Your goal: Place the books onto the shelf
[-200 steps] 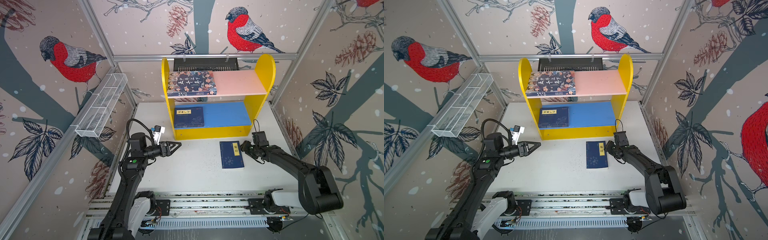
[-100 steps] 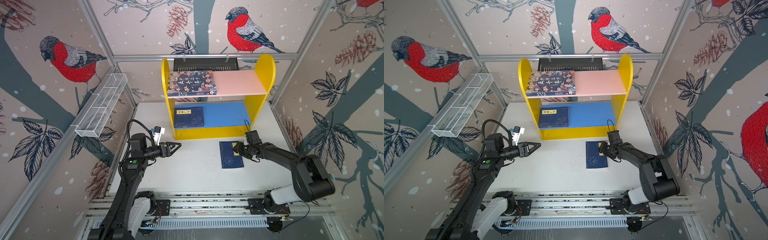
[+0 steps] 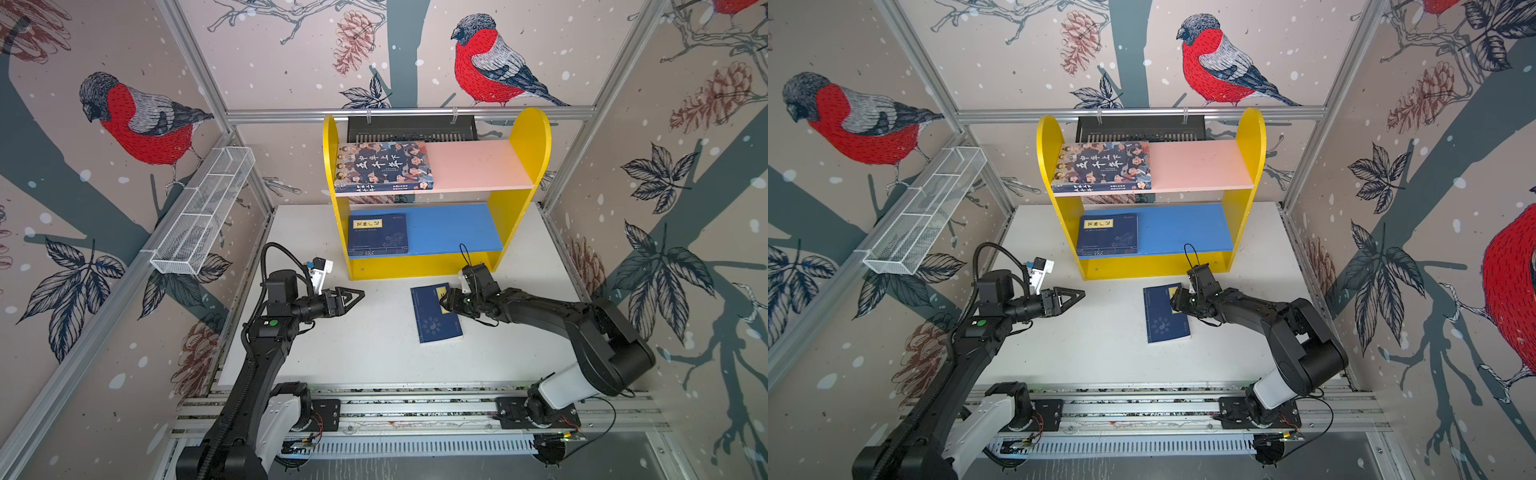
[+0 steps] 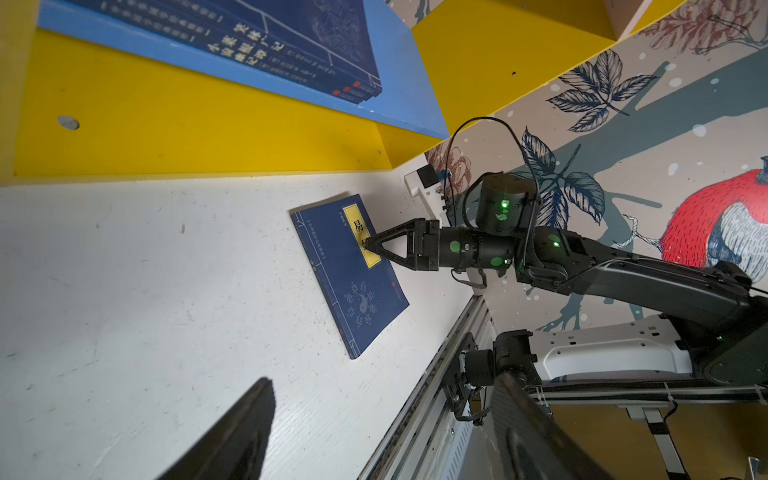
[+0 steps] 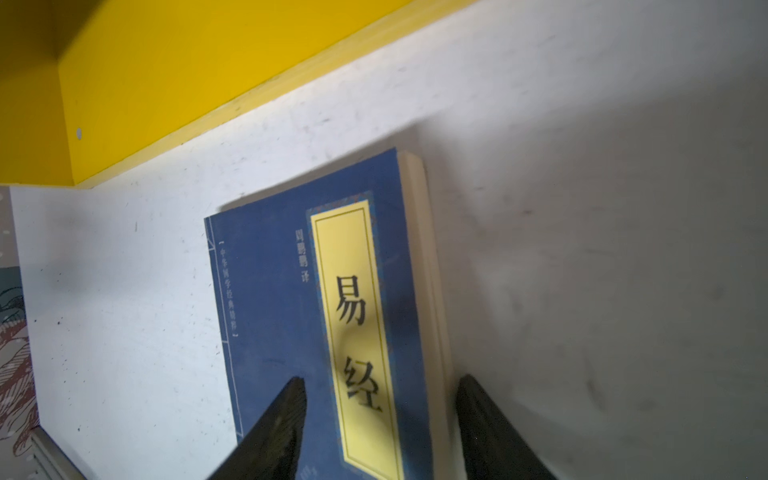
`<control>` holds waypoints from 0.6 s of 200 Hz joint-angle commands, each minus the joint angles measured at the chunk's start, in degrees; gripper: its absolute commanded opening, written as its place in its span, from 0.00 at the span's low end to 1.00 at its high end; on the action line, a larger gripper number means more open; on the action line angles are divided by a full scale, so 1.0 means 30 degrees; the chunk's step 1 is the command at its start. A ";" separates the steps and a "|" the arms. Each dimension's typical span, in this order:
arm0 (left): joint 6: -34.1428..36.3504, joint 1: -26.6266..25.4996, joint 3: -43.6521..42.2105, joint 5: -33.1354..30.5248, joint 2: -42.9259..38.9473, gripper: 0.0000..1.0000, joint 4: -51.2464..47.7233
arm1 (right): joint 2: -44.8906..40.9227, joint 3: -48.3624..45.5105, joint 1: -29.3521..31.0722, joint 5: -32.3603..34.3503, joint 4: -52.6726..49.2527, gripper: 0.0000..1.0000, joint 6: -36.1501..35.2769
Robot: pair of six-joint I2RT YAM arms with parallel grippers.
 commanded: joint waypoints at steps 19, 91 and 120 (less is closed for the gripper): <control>-0.1540 -0.0265 -0.1378 -0.1175 0.0779 0.82 0.1538 | -0.0068 -0.0613 0.2172 -0.0804 0.0596 0.60 0.2148; -0.2616 -0.1415 -0.2265 -0.4015 0.3672 0.81 0.4419 | -0.0699 -0.1665 0.2985 0.1189 0.0586 0.61 0.4424; -0.2651 -0.1527 -0.2203 -0.3795 0.4917 0.80 0.4945 | 0.0176 -0.1072 0.2930 0.0385 0.1166 0.61 0.4147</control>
